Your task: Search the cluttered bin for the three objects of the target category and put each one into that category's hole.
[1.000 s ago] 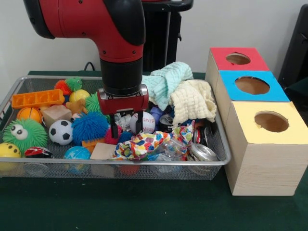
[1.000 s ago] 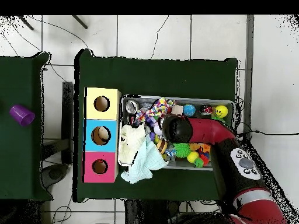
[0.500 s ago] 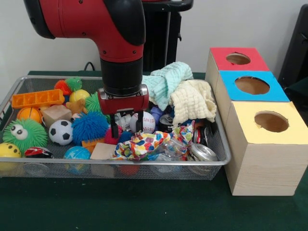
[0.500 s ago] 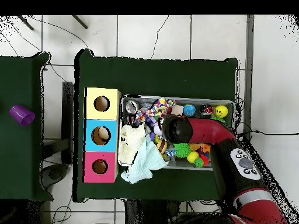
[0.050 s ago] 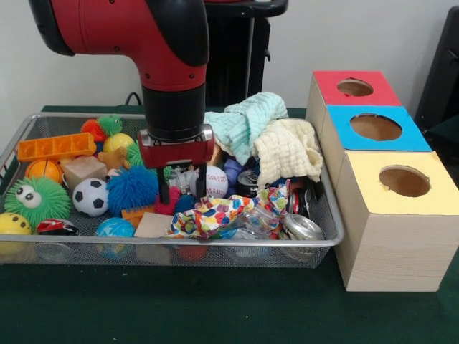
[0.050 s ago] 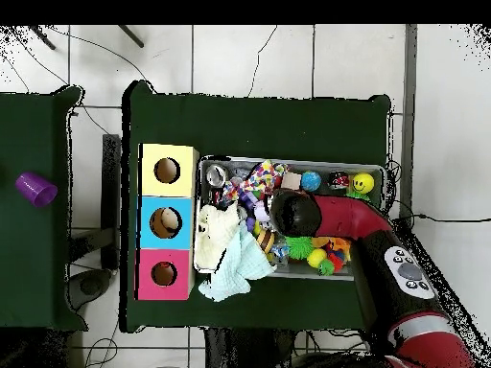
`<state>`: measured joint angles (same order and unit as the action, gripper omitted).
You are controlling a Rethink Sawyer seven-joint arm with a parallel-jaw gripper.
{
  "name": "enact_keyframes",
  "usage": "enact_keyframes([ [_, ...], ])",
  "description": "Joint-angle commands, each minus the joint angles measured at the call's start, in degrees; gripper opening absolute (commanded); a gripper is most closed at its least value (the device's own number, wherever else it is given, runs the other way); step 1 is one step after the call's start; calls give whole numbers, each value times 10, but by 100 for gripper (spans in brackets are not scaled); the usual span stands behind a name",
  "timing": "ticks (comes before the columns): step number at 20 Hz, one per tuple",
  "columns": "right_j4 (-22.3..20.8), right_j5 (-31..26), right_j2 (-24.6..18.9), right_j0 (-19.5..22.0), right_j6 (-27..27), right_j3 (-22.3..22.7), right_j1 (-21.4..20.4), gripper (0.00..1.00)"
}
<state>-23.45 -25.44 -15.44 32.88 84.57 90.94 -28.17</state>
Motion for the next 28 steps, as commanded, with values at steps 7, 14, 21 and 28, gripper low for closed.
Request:
enact_keyframes([
  [7, -19, -24, 2, 21, 17, 71, -32, 100],
  [14, -31, 0, 13, 10, 30, 69, -19, 100],
  [21, -35, 14, 20, 4, 32, 60, -1, 100],
  [28, -38, 25, 21, 9, 26, 47, 21, 100],
])
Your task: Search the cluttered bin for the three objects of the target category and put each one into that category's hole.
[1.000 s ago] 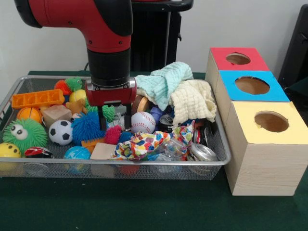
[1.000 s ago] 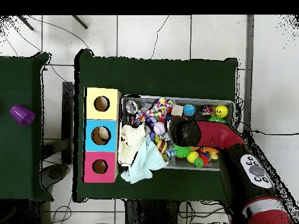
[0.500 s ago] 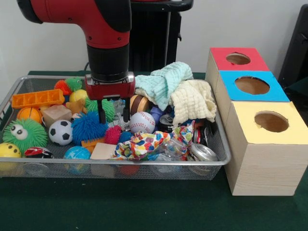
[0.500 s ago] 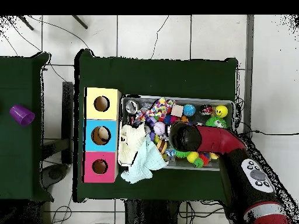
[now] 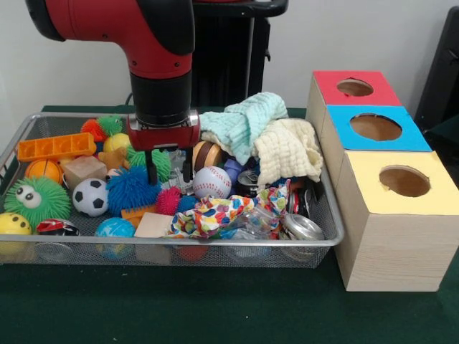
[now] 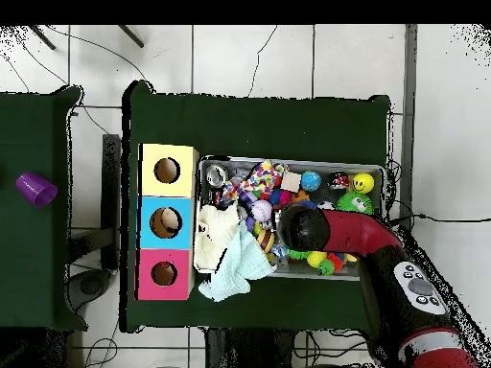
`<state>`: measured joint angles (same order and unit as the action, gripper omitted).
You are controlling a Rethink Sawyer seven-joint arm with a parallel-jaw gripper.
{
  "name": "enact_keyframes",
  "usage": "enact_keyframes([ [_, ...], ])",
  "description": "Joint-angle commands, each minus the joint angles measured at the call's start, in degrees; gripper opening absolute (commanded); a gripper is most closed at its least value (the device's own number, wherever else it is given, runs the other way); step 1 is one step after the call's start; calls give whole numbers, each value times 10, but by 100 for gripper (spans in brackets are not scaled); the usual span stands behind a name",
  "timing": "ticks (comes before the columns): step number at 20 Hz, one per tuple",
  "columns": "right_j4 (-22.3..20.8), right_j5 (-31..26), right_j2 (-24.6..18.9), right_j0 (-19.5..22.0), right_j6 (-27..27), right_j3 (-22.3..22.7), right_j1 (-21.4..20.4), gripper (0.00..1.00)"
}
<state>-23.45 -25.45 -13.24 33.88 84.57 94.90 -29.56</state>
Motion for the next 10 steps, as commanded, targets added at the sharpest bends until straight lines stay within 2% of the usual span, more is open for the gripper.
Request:
enact_keyframes([
  [1, -37, 25, -3, 1, 24, 7, 36, 100],
  [10, -33, 23, -6, 3, 22, -1, 42, 100],
])
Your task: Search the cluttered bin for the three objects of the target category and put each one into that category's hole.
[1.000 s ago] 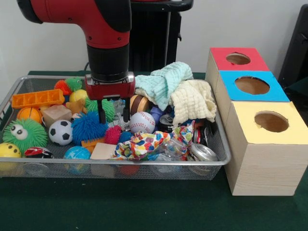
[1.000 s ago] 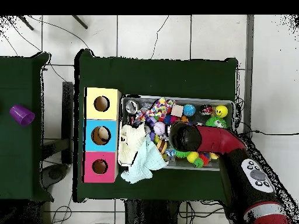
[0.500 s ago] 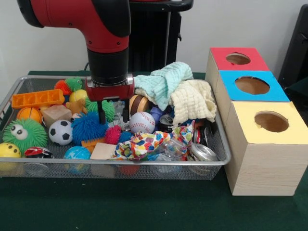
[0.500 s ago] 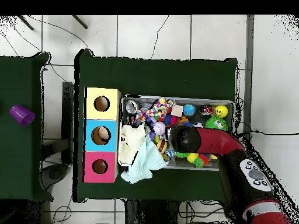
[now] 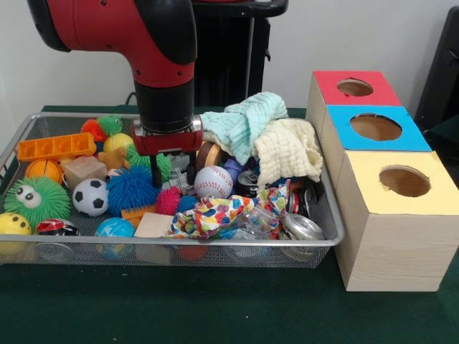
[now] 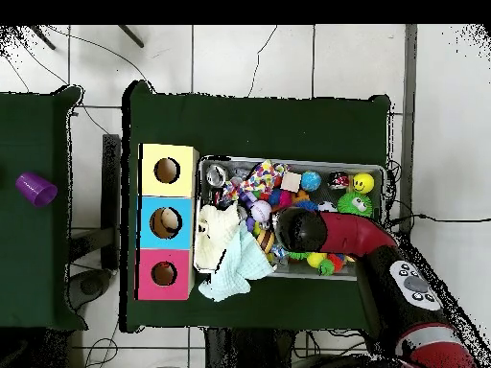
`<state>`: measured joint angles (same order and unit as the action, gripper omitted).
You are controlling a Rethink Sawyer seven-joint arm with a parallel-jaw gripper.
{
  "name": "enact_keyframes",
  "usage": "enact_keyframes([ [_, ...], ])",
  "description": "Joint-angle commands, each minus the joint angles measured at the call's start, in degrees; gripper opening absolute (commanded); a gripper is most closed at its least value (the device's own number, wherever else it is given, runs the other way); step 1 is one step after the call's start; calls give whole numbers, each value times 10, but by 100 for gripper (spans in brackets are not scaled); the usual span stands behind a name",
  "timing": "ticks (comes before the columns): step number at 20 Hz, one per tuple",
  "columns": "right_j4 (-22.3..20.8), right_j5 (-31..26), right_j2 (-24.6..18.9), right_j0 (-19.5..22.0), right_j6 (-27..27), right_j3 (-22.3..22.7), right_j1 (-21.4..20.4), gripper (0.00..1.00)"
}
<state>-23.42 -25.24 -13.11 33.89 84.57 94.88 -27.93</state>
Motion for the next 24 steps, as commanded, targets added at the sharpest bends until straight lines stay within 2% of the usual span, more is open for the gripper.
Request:
enact_keyframes([
  [1, -33, 19, -7, 2, 21, -5, 27, 100],
  [7, -39, 34, -1, -4, 25, -21, 48, 100],
  [18, -38, 42, 1, -5, 29, -31, 57, 100],
  [24, -35, 31, -8, 1, 14, -48, 69, 100],
])
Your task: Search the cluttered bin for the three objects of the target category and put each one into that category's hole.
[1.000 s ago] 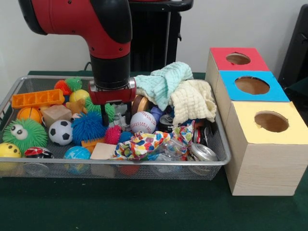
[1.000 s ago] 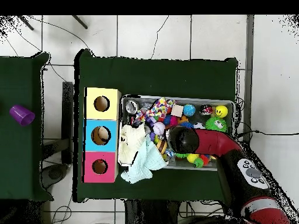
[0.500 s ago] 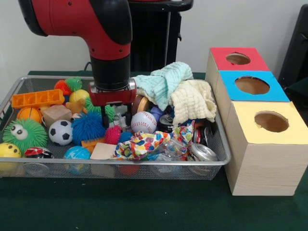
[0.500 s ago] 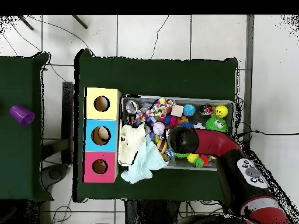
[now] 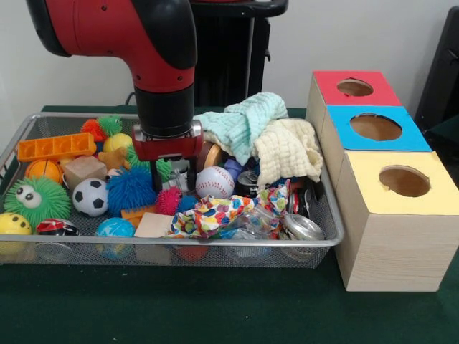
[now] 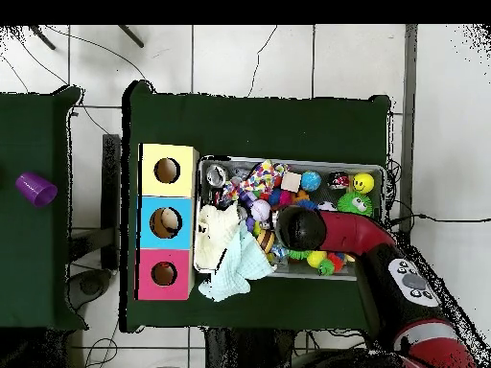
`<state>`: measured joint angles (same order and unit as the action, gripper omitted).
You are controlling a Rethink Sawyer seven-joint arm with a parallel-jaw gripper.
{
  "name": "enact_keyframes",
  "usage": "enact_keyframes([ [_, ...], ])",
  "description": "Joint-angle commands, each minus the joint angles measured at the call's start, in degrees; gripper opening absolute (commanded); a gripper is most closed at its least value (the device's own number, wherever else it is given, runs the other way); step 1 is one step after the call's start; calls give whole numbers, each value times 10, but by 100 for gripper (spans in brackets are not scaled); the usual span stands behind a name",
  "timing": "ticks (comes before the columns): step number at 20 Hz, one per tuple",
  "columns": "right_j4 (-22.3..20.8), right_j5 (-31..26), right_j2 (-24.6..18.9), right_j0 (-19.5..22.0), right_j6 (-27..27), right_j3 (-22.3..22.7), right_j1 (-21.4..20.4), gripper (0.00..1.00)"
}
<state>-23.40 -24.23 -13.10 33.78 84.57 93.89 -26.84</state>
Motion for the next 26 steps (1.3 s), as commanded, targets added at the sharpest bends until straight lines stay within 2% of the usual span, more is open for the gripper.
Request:
enact_keyframes([
  [1, -37, 21, -9, 3, 12, -41, 61, 100],
  [16, -42, 41, -6, -2, 17, -64, 80, 100],
  [18, -46, 49, -15, 5, 7, -63, 81, 100],
  [19, -47, 62, -26, 14, 4, -58, 81, 0],
  [22, -40, 83, -41, 32, 10, -42, 81, 0],
  [24, -34, 86, -33, 26, 26, -34, 76, 0],
  [26, -31, 96, -22, 16, 46, -9, 50, 0],
])
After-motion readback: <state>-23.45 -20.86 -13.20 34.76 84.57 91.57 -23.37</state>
